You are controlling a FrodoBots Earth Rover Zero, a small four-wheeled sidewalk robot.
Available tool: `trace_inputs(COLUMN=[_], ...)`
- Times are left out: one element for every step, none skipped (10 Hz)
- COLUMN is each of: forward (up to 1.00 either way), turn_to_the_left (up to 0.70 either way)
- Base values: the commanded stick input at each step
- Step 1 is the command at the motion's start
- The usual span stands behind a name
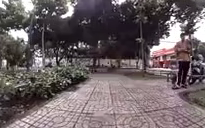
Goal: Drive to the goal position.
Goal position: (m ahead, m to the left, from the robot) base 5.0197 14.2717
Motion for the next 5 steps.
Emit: trace_inputs(forward=[0.70,0.70,0.70,0.70,0.70], turn_to_the_left=[0.00,0.00,-0.14,-0.27,0.00])
